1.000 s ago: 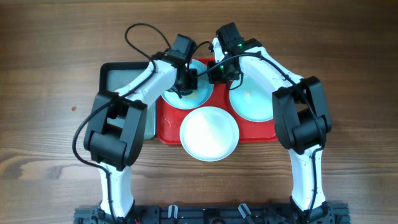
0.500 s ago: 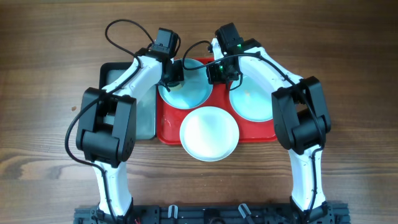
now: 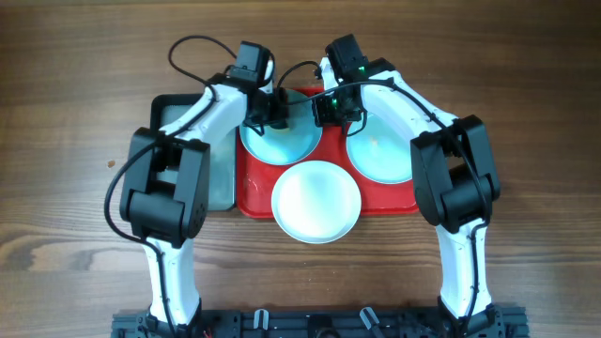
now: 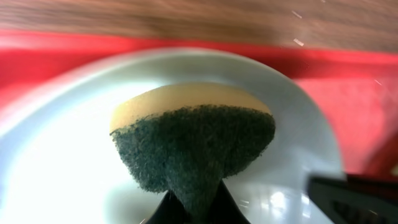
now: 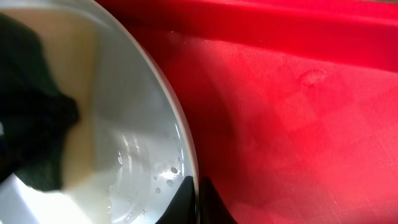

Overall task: Clean dirty plates on tray and stack at the side
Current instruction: 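Wipe the plate with the sponge while the right gripper holds its rim, then move the sponge back over the black tray with the left gripper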

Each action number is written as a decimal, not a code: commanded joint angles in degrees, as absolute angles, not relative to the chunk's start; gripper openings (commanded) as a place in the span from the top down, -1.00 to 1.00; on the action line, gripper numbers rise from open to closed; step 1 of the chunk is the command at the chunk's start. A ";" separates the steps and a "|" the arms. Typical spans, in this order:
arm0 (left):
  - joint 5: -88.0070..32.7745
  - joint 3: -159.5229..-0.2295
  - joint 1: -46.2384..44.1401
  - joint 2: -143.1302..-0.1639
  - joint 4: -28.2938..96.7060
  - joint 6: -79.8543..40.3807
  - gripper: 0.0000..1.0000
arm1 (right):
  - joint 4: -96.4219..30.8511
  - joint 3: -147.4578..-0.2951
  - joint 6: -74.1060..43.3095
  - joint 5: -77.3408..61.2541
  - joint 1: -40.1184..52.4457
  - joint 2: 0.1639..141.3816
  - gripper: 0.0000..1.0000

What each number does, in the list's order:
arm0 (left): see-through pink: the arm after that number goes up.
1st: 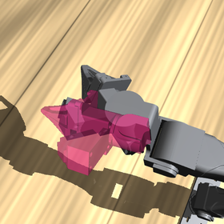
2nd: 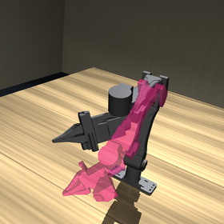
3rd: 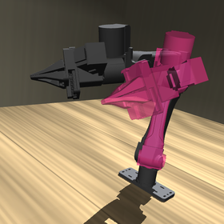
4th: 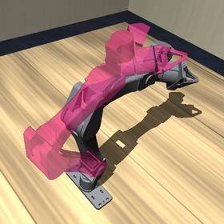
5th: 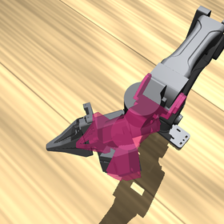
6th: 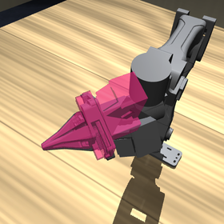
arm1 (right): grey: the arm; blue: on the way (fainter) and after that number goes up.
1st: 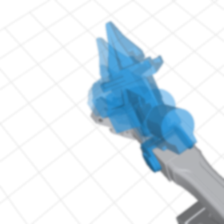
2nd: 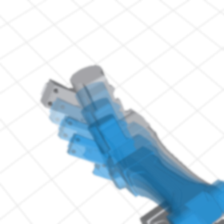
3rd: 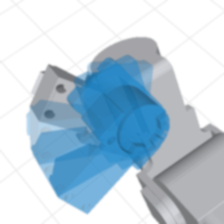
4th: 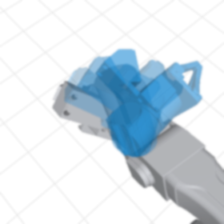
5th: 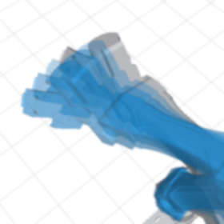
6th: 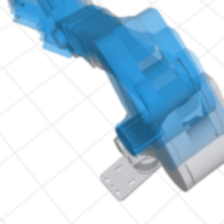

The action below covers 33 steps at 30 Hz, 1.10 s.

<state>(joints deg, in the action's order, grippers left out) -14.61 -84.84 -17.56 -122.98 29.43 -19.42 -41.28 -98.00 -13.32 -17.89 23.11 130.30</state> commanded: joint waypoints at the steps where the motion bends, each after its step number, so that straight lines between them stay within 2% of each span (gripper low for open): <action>1: -21.47 -84.33 -21.71 -126.37 30.17 -20.18 0.83 | -41.39 -97.78 -11.97 -17.89 23.29 132.29 0.91; 10: -23.79 -84.33 -23.64 -126.37 34.74 -20.16 0.79 | -41.47 -97.78 -11.99 -17.87 23.29 132.29 0.91; 14: -22.04 -84.33 -23.11 -126.34 36.95 -19.73 0.92 | -41.47 -97.78 -11.99 -17.89 23.29 132.29 0.91; 20: -20.10 -84.33 -20.64 -126.34 38.48 -19.73 0.92 | -41.85 -97.78 -11.99 -17.87 23.29 132.29 0.91; 27: -11.44 -84.36 -15.59 -125.54 43.77 -16.71 0.92 | -41.63 -97.78 -11.97 -17.87 23.29 132.29 0.91; 33: -7.75 -84.51 -12.27 -118.65 43.07 -16.69 0.92 | -41.45 -97.78 -11.99 -17.87 23.29 132.29 0.91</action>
<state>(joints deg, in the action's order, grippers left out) -16.88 -85.78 -14.35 -121.89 43.46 -17.87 -41.85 -98.00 -13.13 -18.04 23.49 130.30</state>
